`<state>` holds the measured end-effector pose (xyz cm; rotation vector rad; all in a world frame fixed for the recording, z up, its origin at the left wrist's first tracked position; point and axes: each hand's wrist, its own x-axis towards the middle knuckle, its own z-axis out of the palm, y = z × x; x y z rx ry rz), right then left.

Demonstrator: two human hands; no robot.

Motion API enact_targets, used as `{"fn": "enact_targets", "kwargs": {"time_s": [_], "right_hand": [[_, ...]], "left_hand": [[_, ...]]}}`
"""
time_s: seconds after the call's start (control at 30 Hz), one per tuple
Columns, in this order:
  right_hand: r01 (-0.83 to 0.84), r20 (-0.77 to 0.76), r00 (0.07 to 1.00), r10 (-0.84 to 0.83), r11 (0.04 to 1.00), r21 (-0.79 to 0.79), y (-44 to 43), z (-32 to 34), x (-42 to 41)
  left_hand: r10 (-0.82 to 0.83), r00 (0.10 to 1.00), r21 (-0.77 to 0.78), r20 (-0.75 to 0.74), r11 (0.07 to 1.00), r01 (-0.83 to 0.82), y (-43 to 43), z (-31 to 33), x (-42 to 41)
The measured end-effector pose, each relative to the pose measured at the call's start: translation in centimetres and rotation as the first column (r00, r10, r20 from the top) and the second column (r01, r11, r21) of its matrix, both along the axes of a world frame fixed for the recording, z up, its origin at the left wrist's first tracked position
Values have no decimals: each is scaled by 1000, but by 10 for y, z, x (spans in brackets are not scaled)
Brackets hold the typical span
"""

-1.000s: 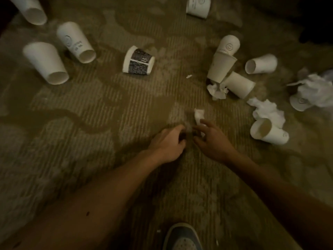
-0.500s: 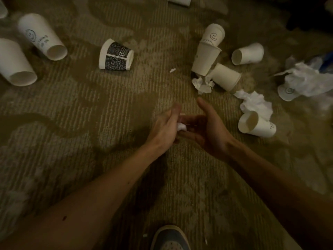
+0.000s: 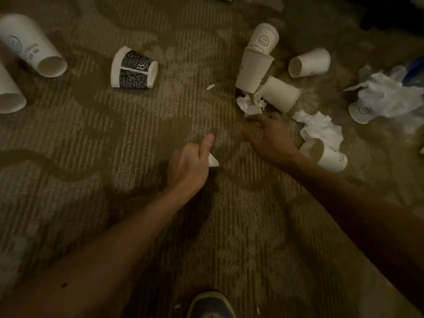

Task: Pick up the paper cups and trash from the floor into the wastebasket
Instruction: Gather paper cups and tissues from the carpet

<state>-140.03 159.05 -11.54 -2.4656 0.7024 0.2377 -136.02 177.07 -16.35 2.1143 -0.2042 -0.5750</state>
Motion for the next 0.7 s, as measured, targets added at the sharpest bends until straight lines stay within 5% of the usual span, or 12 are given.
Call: {"fn": "enact_targets", "kwargs": {"time_s": [0.07,0.4,0.7], "right_hand": [[-96,-72,994,85,979,-179,-7,-11,8],[-240,-286,942,175,948,-210,-34,-51,48],[-195,0,980,198,969,-152,-37,-35,33]], "left_hand": [[27,999,-8,-25,1000,-27,-3,2,2],[91,988,-268,-126,956,-122,-16,14,7],[82,996,-309,-40,947,-91,-20,16,13]]}}
